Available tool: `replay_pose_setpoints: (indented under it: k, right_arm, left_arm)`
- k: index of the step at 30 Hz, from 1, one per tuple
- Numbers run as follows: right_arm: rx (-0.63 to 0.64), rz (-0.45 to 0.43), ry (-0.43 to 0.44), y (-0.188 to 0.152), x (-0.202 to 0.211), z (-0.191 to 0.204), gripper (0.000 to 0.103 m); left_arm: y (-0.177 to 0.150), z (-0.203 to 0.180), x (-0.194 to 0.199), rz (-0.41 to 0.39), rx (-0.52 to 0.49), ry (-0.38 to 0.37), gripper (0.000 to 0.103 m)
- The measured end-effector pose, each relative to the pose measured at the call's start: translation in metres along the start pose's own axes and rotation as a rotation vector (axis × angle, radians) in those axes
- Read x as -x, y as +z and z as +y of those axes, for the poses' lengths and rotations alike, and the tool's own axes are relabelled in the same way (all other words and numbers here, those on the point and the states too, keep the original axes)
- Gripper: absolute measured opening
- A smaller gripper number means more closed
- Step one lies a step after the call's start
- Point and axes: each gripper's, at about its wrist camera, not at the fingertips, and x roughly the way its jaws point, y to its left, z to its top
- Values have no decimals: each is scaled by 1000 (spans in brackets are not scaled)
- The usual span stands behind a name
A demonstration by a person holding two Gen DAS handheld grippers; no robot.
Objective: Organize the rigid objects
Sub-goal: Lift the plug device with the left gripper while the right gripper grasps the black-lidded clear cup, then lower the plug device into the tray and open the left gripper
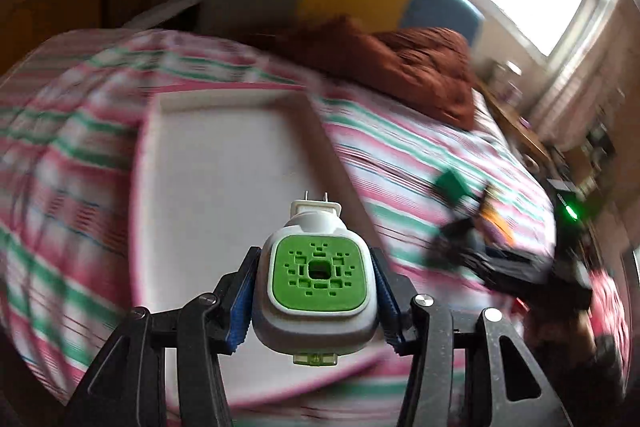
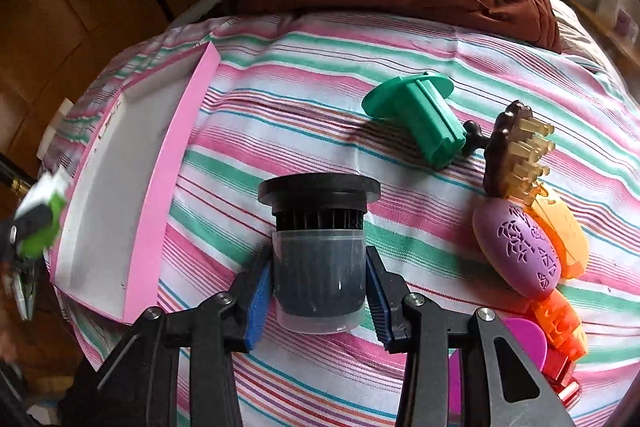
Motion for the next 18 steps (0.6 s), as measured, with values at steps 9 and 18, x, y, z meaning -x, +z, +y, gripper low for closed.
replay_pose_setpoints:
  k: [9, 18]
  right_arm:
    - [21, 7, -7, 1, -4, 3, 43]
    - [32, 7, -9, 2, -4, 4, 43]
  left_arm:
    - [43, 34, -33, -3, 30, 98, 52]
    - [91, 60, -81, 22, 45, 181, 53]
